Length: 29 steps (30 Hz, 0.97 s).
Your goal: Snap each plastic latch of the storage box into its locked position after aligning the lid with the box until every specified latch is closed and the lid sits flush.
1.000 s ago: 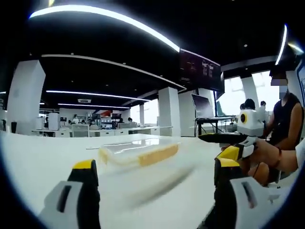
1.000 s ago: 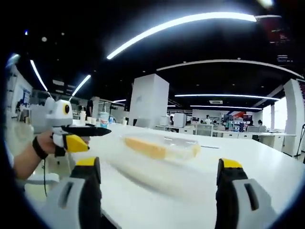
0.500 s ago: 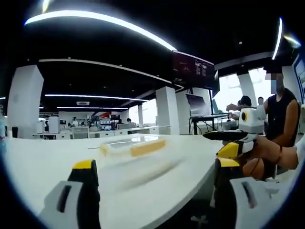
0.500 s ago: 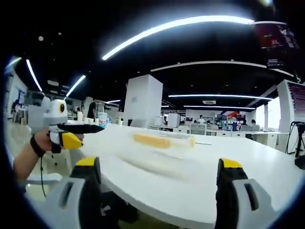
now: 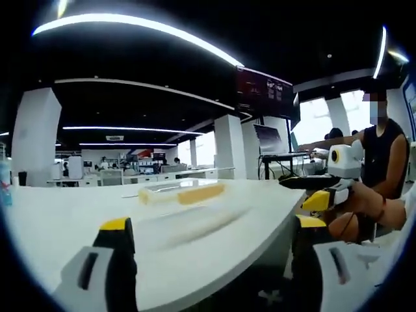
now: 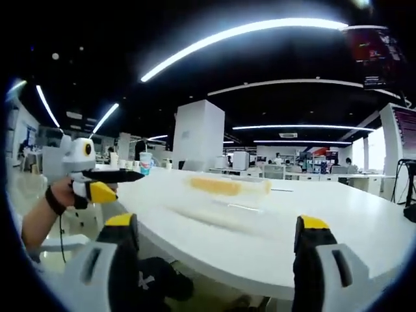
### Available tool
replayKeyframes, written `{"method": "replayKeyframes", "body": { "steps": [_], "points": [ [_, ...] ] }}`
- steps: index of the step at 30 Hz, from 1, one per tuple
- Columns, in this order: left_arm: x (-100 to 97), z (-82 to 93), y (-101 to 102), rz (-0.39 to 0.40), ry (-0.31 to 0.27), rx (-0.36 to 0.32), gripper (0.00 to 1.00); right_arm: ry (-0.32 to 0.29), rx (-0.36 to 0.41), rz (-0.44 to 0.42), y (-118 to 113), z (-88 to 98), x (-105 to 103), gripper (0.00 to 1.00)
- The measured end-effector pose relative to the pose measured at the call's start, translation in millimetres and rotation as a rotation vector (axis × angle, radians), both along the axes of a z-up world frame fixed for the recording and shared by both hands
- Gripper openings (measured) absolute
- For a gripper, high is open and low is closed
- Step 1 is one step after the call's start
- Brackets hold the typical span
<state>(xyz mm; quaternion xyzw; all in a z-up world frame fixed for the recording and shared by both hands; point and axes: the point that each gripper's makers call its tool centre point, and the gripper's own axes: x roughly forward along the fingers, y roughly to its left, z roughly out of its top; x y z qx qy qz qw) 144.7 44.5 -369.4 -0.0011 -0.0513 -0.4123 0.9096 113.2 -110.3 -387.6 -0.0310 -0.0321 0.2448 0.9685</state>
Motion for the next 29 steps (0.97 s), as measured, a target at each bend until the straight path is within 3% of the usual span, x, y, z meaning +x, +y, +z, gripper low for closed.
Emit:
{"method": "replayKeyframes", "body": {
  "steps": [29],
  "points": [
    [-18.4,-10.8,-1,-0.001,-0.005,0.030,0.98,-0.001,-0.010,0.027,7,-10.1,-20,0.98]
  ]
}}
